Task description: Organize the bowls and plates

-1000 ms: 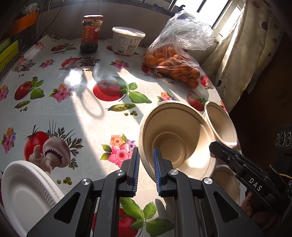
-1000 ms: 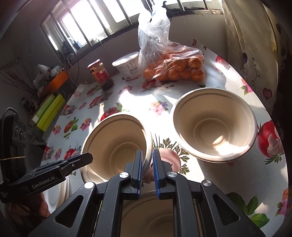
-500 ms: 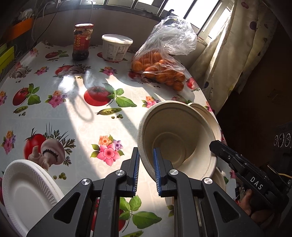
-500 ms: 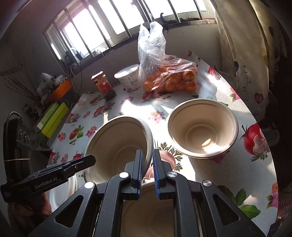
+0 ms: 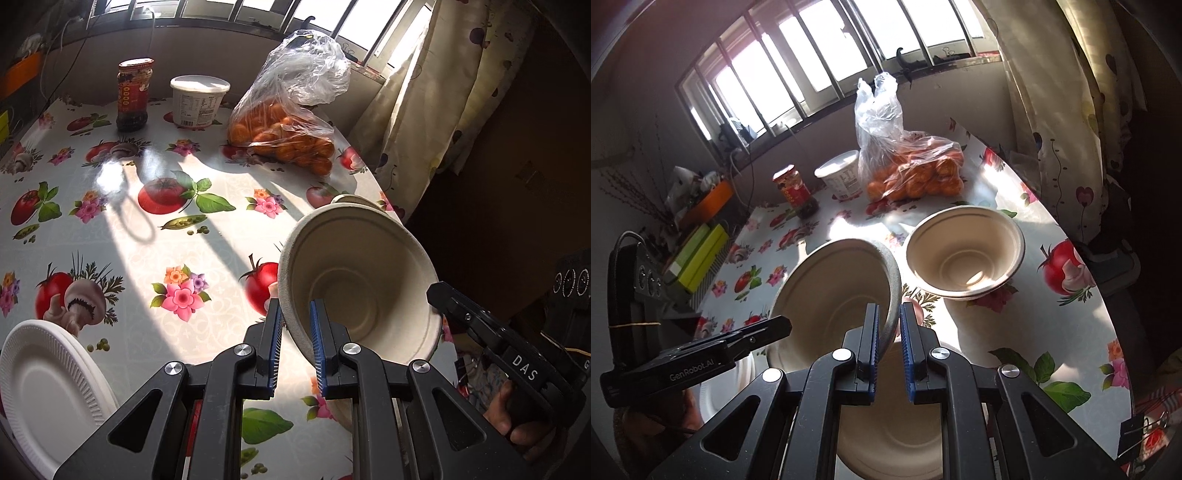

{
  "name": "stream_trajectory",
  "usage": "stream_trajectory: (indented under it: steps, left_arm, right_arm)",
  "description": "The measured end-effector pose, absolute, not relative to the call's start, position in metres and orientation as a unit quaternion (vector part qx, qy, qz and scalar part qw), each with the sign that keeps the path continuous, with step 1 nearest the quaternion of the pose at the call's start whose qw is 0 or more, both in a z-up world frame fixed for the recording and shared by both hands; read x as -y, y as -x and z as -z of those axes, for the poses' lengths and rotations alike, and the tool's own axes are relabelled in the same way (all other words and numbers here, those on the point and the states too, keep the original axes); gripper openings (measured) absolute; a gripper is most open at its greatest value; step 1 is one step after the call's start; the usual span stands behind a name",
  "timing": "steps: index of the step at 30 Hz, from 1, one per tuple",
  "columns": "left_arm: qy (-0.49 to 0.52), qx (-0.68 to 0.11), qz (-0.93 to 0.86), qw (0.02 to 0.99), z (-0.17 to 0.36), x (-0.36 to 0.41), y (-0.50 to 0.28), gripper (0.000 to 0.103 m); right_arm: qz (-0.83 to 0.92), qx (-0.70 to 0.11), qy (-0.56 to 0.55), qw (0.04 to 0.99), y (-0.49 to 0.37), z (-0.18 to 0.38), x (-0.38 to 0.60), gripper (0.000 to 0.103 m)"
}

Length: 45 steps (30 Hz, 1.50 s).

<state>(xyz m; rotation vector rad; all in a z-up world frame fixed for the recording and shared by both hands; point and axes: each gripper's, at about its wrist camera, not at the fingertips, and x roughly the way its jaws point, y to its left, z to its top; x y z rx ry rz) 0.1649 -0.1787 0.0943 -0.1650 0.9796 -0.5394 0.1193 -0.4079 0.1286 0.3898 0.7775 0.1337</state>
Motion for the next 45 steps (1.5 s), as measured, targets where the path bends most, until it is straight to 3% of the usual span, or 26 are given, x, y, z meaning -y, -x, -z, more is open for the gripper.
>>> stream_trajectory:
  steps: [45]
  left_arm:
    - [0.027,-0.509,0.298,0.807,-0.062,0.218,-0.12,0.016]
  right_arm:
    - [0.002,-0.4,-0.218,0.89,-0.048,-0.091,0.43,0.012]
